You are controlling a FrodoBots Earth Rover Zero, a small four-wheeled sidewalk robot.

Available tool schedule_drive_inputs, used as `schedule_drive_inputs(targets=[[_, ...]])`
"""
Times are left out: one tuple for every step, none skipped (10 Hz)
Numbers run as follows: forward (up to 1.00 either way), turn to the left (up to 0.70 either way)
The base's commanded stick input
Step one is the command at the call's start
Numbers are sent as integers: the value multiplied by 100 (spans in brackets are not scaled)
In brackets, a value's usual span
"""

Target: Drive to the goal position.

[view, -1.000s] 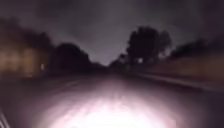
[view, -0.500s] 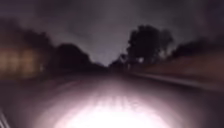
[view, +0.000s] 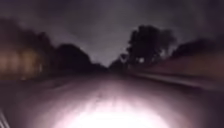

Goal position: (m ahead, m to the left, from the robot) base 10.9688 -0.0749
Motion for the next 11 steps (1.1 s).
schedule_drive_inputs(targets=[[70,0],[70,0],[70,0],[70,0],[70,0],[70,0],[70,0],[70,0],[70,0],[70,0],[70,0]])
